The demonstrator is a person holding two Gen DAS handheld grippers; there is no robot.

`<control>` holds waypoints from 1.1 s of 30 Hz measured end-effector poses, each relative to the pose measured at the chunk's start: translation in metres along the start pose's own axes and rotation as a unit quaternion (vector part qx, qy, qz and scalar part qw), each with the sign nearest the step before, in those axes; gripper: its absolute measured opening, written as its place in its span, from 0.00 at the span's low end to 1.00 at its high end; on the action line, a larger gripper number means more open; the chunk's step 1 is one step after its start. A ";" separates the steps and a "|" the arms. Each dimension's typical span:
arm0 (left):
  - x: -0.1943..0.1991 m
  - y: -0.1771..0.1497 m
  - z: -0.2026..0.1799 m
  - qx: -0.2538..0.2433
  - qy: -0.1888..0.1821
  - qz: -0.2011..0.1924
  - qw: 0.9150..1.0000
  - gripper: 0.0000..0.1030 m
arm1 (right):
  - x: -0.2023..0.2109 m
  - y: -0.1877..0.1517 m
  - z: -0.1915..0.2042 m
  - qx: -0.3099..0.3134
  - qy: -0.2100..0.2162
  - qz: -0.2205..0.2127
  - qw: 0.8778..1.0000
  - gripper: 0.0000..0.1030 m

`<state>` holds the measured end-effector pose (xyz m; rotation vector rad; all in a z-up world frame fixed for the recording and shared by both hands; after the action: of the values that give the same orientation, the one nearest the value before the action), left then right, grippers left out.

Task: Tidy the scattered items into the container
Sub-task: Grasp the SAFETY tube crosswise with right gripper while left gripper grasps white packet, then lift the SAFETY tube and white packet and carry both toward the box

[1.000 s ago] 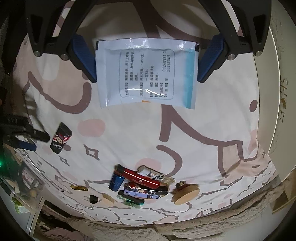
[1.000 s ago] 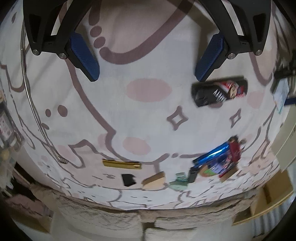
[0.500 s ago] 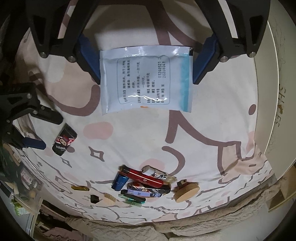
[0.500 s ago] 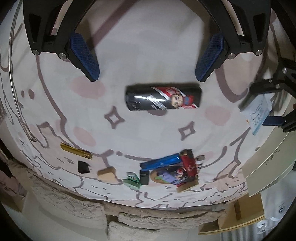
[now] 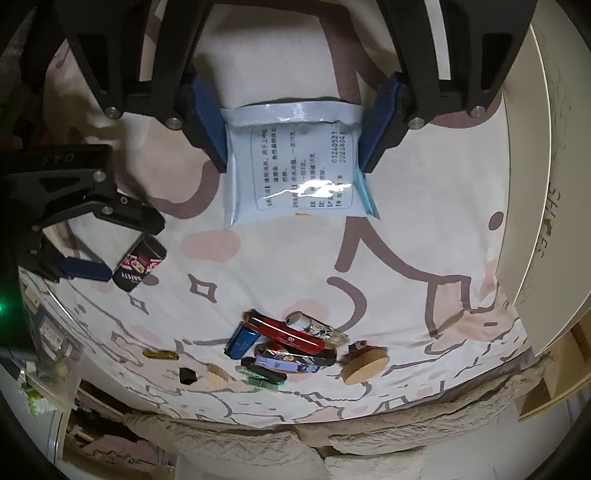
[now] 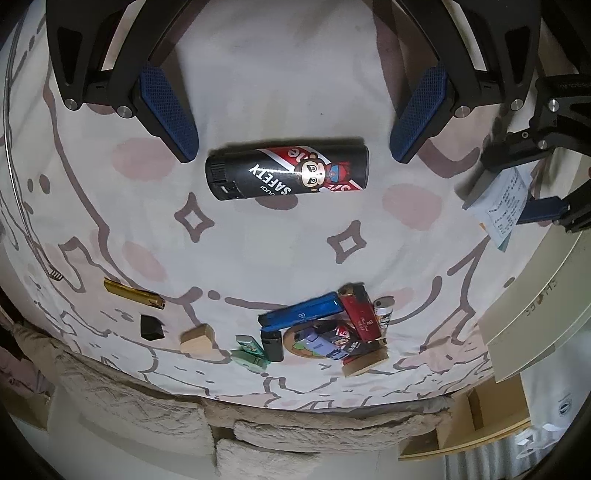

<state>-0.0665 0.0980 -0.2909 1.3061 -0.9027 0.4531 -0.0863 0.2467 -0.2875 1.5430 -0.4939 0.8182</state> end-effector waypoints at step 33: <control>0.033 0.043 0.016 0.030 0.019 -0.070 0.997 0.61 | 0.035 0.024 -0.001 -0.039 0.009 -0.064 0.997 0.80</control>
<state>-0.0835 0.0869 -0.2378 1.4020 -0.7658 0.3961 -0.0808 0.2498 -0.2453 1.4786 -0.4037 0.7061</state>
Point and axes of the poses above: each gripper's, at about its wrist camera, not at the fingertips, and x roughly against the way its jaws point, z to its left, y to its top, the point moved 9 cm from there along -x, roughly the way its jaws point, and after that the axes turned 7 degrees about -z, right-handed, at the moved point
